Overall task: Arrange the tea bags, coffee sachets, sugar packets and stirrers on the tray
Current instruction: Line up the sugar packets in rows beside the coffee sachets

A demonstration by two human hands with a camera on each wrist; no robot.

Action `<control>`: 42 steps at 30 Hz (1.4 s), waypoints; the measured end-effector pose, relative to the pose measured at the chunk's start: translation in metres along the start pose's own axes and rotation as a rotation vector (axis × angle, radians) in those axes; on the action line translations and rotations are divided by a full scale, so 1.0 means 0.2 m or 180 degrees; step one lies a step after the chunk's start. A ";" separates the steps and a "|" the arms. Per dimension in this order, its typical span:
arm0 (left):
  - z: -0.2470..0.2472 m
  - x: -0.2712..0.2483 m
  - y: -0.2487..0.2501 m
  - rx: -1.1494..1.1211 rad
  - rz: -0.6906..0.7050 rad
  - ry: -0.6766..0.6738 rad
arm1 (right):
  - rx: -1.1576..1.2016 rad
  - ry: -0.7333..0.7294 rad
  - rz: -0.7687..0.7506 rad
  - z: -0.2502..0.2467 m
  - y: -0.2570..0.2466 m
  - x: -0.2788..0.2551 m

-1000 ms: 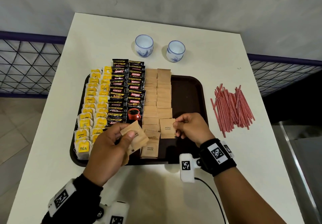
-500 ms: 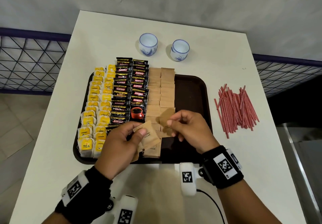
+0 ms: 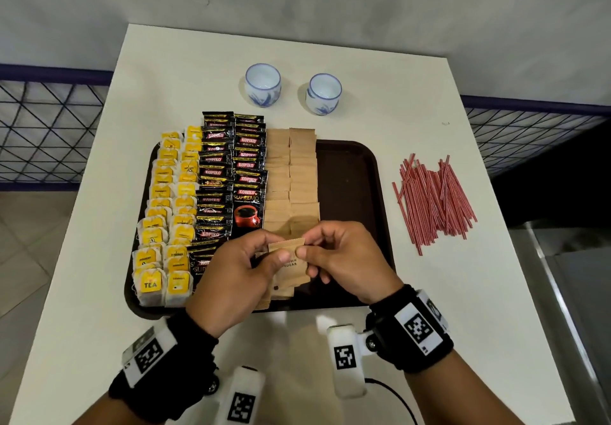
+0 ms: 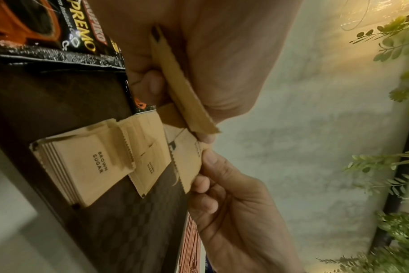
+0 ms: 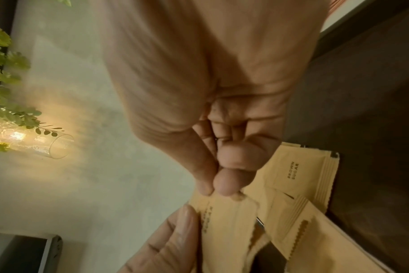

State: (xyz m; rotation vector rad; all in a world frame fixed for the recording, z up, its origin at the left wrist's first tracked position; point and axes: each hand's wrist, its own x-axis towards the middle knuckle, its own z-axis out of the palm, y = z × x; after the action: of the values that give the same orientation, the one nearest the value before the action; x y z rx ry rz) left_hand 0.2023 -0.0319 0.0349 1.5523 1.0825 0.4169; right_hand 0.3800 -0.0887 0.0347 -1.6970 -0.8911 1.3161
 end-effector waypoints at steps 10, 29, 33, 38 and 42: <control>-0.15 -0.08 -0.09 0.0279 -0.0215 0.0327 | -0.0188 0.0650 0.0534 -0.22 0.12 0.11; -0.09 -0.10 -0.12 -0.0662 -0.0548 0.0486 | -0.0305 0.0607 0.0777 -0.06 0.19 0.17; -0.08 -0.09 -0.11 -0.0853 -0.0598 0.0492 | -0.0445 0.0727 0.0620 -0.06 0.17 0.14; -0.06 -0.07 -0.09 -0.0455 -0.0350 0.0305 | -0.0659 0.0257 -0.0406 -0.07 0.04 0.00; -0.01 -0.05 -0.04 -0.0315 -0.0203 0.0077 | -0.0918 -0.0578 -0.0725 0.01 -0.02 -0.08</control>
State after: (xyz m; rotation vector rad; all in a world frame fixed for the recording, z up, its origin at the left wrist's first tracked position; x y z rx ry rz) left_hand 0.1924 -0.0387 0.0303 1.4251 1.1108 0.4401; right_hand 0.3751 -0.1001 0.0448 -1.6457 -1.3942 1.2453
